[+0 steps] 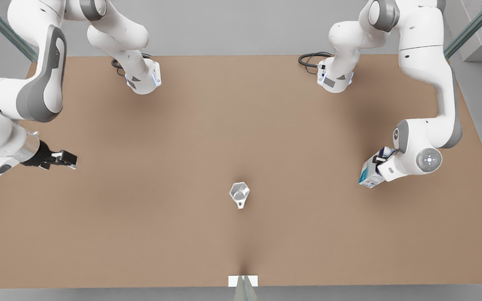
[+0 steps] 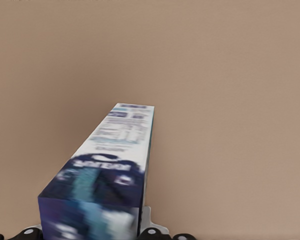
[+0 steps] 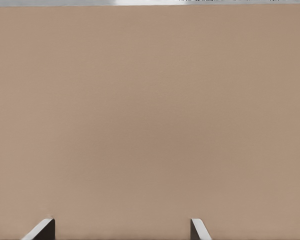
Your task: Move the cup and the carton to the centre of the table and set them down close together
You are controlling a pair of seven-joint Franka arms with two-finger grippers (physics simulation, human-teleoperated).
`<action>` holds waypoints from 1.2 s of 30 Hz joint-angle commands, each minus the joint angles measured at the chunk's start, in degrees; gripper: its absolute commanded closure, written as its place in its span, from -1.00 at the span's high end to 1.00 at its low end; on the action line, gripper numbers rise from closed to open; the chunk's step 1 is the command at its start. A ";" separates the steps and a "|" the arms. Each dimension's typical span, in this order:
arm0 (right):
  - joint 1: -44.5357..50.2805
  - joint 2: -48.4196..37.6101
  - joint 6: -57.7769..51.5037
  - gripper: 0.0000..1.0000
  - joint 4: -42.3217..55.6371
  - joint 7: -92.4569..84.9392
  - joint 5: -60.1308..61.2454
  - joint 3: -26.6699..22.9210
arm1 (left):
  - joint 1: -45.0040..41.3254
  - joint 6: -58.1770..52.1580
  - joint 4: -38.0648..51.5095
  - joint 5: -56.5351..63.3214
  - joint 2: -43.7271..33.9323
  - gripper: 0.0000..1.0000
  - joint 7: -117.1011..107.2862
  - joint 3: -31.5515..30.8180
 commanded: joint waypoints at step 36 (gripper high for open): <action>1.04 2.55 1.00 1.00 6.40 0.04 -0.08 0.43 | -27.28 -1.15 28.47 -12.34 19.16 1.00 -68.84 -28.30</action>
